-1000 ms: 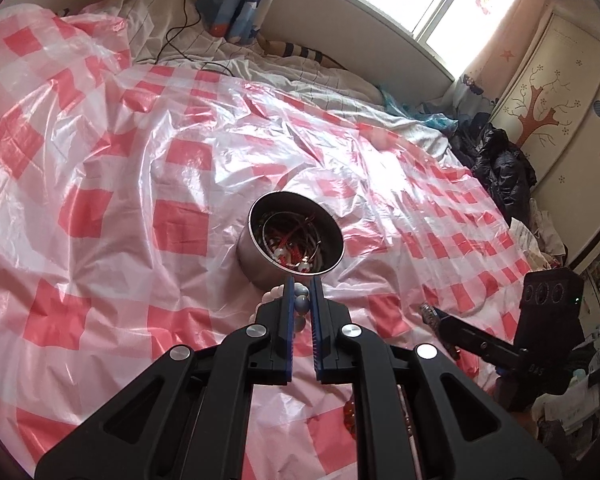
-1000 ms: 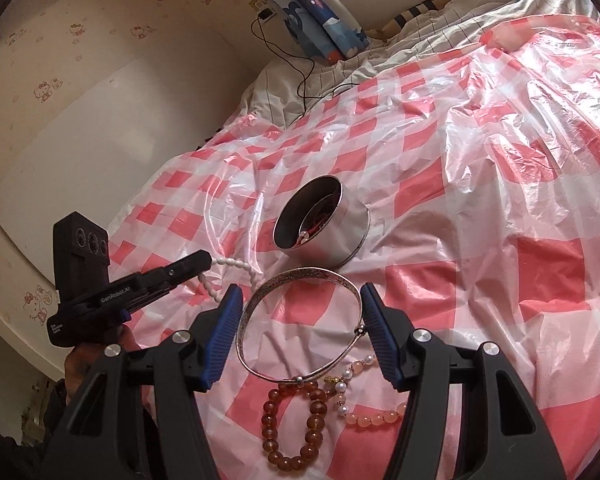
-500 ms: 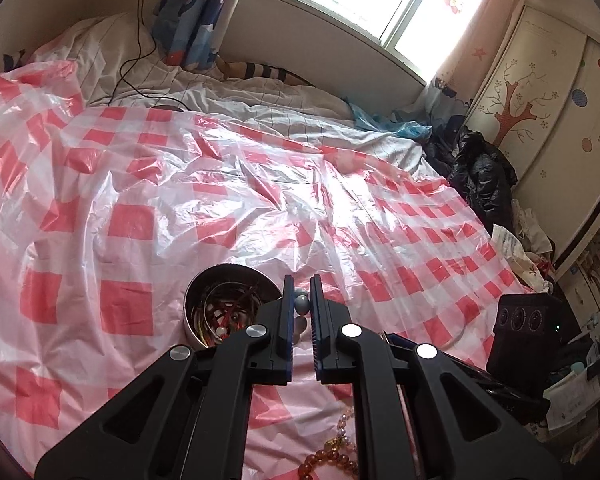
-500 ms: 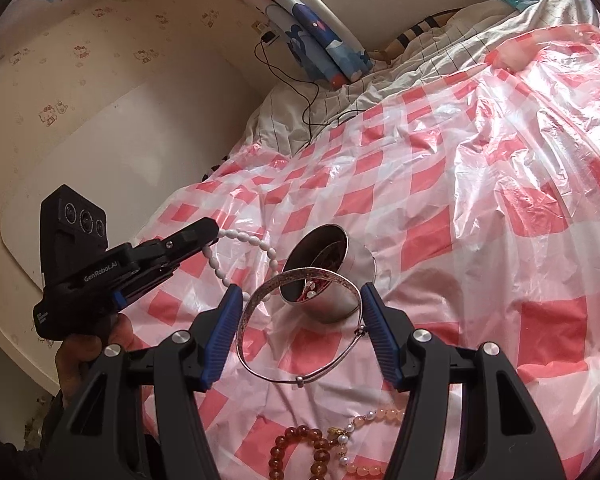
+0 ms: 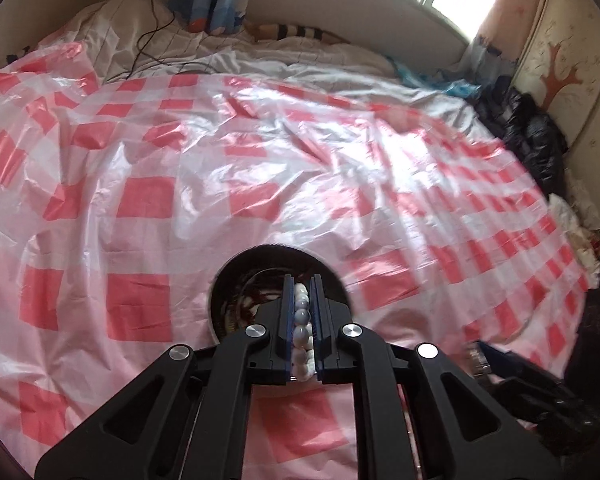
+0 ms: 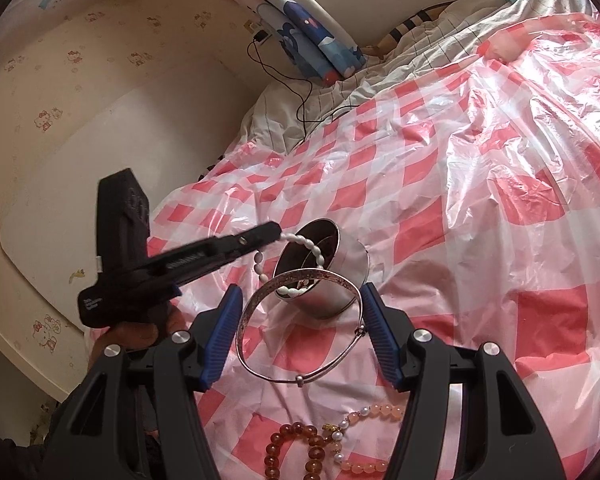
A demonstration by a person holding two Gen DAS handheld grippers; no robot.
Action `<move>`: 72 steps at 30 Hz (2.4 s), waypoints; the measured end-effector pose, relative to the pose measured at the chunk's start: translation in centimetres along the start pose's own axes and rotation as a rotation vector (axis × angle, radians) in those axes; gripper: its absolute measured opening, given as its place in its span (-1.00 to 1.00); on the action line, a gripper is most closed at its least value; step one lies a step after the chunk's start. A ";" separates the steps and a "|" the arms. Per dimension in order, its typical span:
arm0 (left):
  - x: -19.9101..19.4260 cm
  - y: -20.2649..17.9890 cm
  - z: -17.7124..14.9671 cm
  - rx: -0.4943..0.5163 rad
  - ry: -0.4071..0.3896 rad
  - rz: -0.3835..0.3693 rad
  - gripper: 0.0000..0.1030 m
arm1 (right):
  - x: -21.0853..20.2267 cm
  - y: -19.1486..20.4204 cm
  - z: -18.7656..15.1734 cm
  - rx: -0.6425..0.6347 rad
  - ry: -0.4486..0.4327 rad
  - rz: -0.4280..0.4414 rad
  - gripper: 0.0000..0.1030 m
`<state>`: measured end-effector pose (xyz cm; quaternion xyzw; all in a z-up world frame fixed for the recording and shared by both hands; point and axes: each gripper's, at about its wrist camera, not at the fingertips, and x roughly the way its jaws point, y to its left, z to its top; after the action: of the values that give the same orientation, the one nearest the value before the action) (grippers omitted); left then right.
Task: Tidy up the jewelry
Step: 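Lower the white bead bracelet into the steel tin and open the left gripper, then grasp the silver bangle with the right gripper and lift it, then drop the silver bangle into the steel tin by opening the right gripper, then grasp the amber bead bracelet with the left gripper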
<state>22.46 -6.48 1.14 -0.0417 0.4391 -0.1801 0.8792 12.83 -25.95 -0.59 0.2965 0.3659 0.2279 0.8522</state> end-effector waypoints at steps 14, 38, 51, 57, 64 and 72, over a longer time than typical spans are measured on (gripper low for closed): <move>-5.4 6.2 -0.1 -0.169 -0.117 0.061 -0.17 | 2.4 2.7 1.2 -0.149 0.064 -0.104 0.16; -7.2 7.3 -0.5 -0.202 -0.146 0.035 0.01 | 6.6 5.6 0.5 -0.396 0.197 -0.392 0.08; -7.8 7.5 -0.5 -0.195 -0.150 0.027 0.08 | 16.0 7.3 2.6 -0.470 0.249 -0.415 0.11; -7.7 7.1 -0.7 -0.169 -0.142 0.050 0.18 | 11.0 6.9 2.9 -0.438 0.165 -0.400 0.43; -7.9 4.8 -1.9 -0.062 -0.133 0.119 0.27 | 0.4 4.6 -1.1 -0.394 0.098 -0.407 0.70; -8.8 -0.2 -5.4 0.133 -0.138 0.165 0.37 | -5.2 2.0 -5.0 -0.247 0.026 -0.381 0.77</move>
<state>13.35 -3.07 4.58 0.0407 0.3665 -0.1325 0.9200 5.39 -26.00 0.51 0.1122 0.3955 0.1096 0.9050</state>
